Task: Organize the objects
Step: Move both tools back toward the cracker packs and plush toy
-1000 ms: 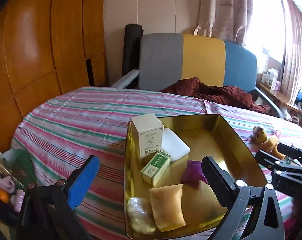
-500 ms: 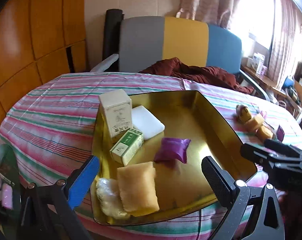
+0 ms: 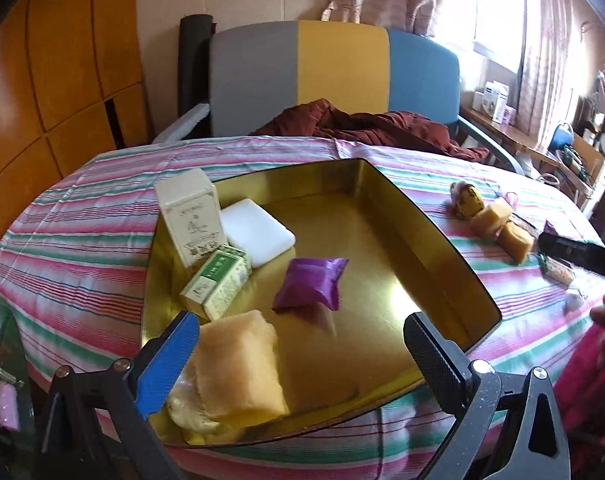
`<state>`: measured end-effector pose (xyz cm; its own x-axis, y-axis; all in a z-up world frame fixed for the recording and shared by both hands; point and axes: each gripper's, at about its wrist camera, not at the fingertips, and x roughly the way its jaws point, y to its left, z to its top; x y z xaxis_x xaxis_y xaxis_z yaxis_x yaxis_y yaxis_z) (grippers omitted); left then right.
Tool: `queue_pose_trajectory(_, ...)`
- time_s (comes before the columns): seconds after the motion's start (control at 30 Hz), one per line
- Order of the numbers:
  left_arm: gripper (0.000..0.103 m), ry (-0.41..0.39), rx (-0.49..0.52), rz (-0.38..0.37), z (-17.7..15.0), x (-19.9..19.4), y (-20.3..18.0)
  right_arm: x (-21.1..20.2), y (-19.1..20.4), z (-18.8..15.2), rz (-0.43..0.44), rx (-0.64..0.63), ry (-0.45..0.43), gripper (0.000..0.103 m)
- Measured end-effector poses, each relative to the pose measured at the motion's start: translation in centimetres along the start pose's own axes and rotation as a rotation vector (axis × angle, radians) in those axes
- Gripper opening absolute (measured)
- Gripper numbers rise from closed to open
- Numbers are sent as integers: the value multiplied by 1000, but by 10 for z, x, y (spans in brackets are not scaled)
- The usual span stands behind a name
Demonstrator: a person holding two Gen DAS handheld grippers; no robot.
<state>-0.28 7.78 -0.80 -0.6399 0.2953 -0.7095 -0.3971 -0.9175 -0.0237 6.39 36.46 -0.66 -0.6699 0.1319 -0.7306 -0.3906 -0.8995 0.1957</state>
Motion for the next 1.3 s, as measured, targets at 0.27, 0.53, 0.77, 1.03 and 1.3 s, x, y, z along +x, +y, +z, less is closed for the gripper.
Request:
queue_pose_trajectory(0.27,103,-2,61,-84,10,2,-22,-45,-112,28,-155,240,-86,103)
queue_pose_trajectory(0.53,103,-9,195,-201,25,6,-73,-63,-205,12,-173,540,-143,103)
queue_pose_trajectory(0.77,103,24,251,-249,40,28,-113,-55,-211,12,-74,555,-120,103)
queue_pose_trajectory(1.03,103,47,255,-290,54,50,-142,-49,-213,9,-14,567,-95,103)
queue_pose_trajectory(1.3,103,109,257,-343,60,68,-169,-46,-214,8,11,574,-87,103)
